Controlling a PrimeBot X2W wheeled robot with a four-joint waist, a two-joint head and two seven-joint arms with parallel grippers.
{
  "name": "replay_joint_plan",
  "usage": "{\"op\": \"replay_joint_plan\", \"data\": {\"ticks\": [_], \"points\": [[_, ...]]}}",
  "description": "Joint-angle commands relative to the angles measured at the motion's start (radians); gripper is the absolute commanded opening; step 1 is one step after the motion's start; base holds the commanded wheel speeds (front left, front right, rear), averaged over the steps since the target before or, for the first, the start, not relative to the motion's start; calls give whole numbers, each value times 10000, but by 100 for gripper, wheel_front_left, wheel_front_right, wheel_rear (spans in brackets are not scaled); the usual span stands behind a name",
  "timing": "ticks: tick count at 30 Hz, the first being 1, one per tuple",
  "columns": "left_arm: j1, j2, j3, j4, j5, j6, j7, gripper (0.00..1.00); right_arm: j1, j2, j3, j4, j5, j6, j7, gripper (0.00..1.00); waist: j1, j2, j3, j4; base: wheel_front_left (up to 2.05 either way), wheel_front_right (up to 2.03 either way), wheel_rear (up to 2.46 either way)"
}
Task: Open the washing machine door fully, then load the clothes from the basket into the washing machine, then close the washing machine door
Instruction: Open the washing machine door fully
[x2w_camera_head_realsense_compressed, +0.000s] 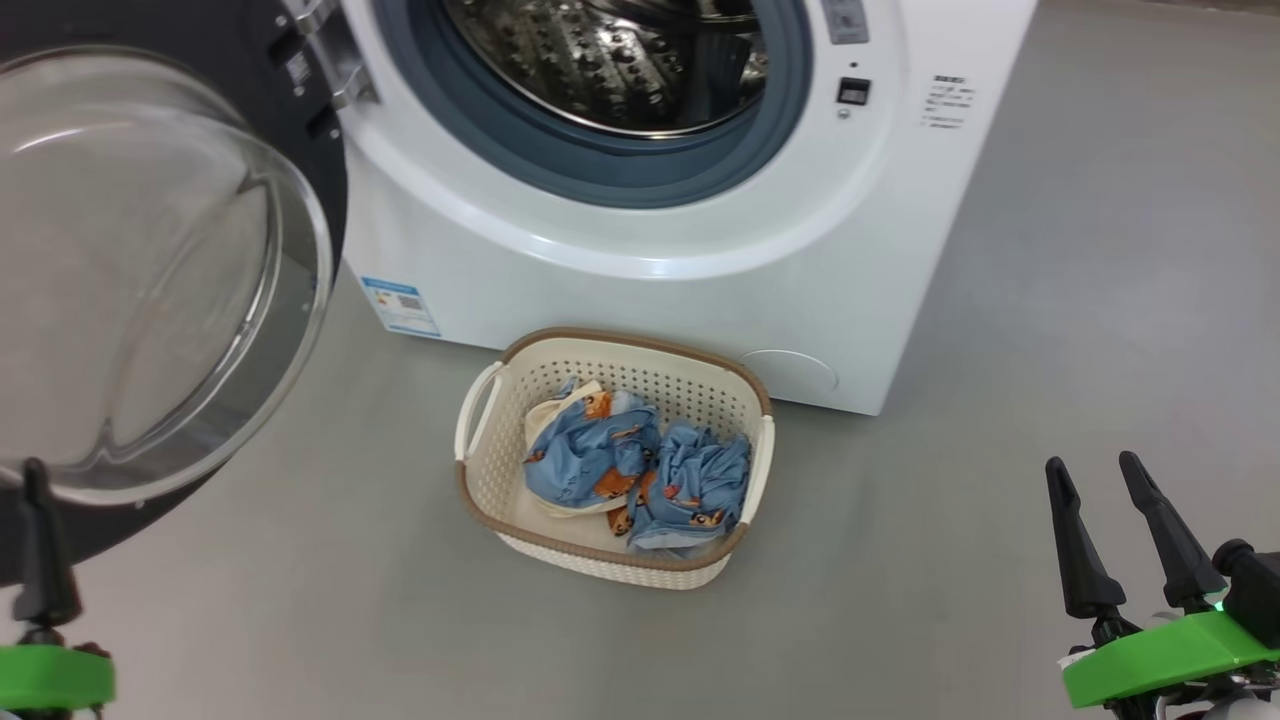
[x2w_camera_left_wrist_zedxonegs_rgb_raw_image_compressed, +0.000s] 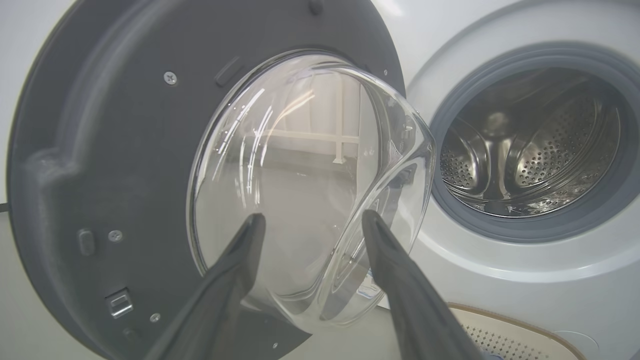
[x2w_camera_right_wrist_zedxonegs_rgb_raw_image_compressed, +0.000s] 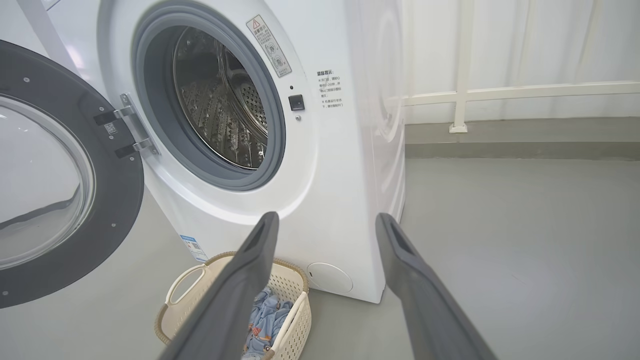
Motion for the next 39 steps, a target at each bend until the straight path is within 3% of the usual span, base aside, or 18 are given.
{"op": "replay_joint_plan", "data": {"ticks": [1,8,18,39], "points": [[-14,357,260,-422,93,7,-63,100,62,-97,117,-277,-121,58,-122,100,0,-1,-67,-187,0,0,0],[485,-66,-432,-1206,250,6,-63,100,151,-16,29,-267,-102,58,-122,100,0,-1,-150,-712,0,0,0],[694,-148,-1522,-1449,-269,6,-63,100,136,78,-116,-303,-100,58,-122,100,0,-1,-152,-1586,0,0,0],[854,-385,-1879,-1163,-698,6,-63,100,196,101,-182,-375,-89,58,-122,100,0,-1,-243,-3013,0,0,0]]}}
